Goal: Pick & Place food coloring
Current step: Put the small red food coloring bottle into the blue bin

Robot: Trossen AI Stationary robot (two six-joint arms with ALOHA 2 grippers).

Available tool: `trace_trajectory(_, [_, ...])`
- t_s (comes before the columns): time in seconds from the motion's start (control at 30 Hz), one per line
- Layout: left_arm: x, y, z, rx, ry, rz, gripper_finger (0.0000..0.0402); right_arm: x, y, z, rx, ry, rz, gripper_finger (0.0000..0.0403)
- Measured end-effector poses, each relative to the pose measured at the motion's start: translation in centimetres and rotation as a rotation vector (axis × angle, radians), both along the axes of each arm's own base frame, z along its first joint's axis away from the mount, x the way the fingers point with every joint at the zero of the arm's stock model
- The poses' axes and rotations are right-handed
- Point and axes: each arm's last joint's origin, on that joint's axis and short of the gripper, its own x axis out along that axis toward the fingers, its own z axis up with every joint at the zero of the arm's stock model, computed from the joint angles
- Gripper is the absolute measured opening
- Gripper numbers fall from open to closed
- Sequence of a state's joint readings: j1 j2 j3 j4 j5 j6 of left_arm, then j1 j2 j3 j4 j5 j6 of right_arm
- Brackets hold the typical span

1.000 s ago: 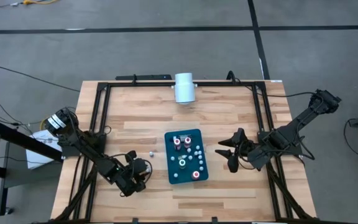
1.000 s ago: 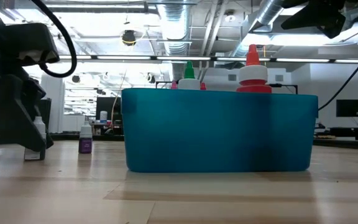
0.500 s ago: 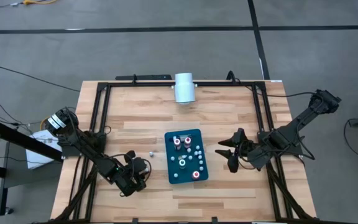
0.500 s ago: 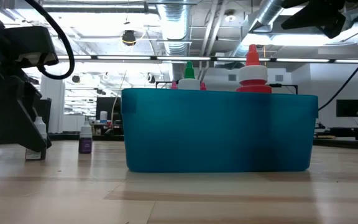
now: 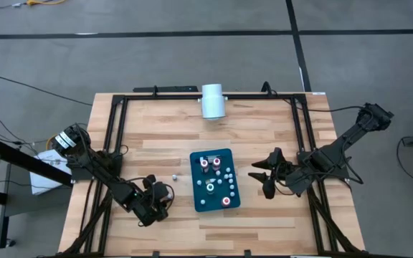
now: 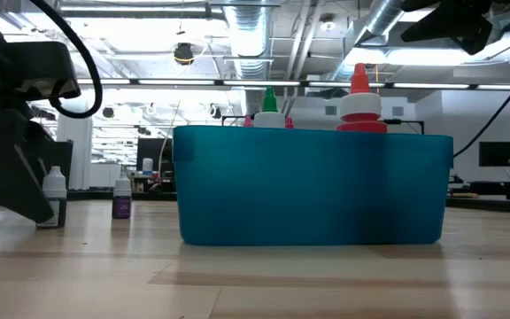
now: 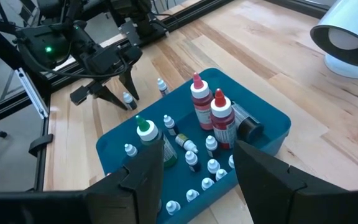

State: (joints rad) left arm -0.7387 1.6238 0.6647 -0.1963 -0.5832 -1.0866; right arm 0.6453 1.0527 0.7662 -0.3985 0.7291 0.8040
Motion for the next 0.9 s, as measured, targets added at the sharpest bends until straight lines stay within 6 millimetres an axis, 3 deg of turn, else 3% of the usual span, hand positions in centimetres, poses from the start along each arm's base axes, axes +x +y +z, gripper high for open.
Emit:
trace_trajectory(0.43, [0.04,0.08,0.03,0.010,-0.016,0.018,0.0161,0.00,0.00,0.00,0.000,0.000,0.000,0.0182])
trace_trajectory(0.8, [0.07,0.07,0.06,0.009,-0.021,0.019,0.0059,0.00,0.00,0.00,0.000,0.000,0.000,0.0182])
trace_trajectory(0.9, [0.09,0.04,0.07,0.006,-0.023,0.019,0.0055,0.00,0.00,0.00,0.000,0.000,0.000,0.0182])
